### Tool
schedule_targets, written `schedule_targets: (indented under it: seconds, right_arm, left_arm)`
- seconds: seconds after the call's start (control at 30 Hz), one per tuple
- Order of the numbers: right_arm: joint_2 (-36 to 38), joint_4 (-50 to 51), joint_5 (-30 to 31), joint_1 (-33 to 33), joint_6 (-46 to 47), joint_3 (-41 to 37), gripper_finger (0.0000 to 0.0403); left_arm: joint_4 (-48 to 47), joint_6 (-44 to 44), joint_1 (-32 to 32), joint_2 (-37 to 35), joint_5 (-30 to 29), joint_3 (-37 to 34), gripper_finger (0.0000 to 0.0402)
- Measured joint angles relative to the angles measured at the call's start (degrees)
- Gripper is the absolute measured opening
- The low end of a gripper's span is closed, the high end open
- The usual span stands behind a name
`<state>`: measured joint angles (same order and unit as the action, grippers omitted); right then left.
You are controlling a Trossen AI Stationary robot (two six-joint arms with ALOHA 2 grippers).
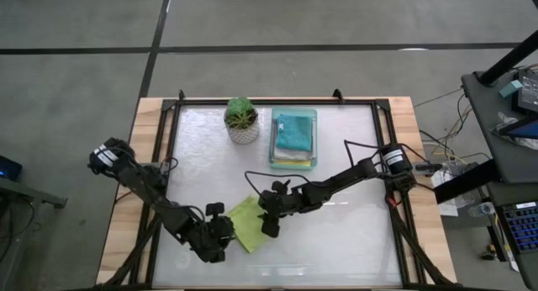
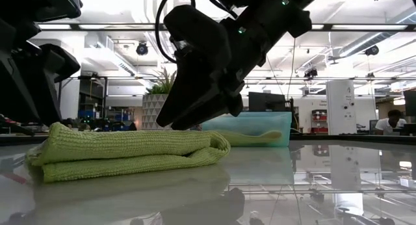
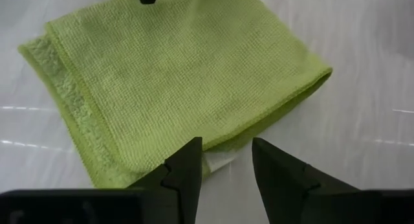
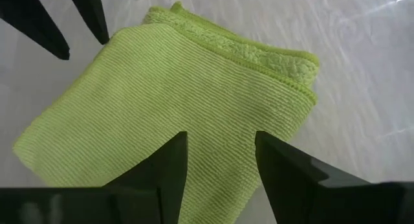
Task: Fold microfiber towels
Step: Fold the green microfiber cloth
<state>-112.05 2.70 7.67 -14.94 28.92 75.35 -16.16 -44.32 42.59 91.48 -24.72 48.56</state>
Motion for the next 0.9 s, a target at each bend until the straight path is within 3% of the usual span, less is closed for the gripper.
schedule_targets:
  seconds: [0.9]
  right_arm:
    - [-0.15,1.83,-0.01,1.37,2.86,-0.04,0.0173]
  left_arm:
    - [-3.93,-2.78,0.5,-3.34,1.26,-0.19,0.0121]
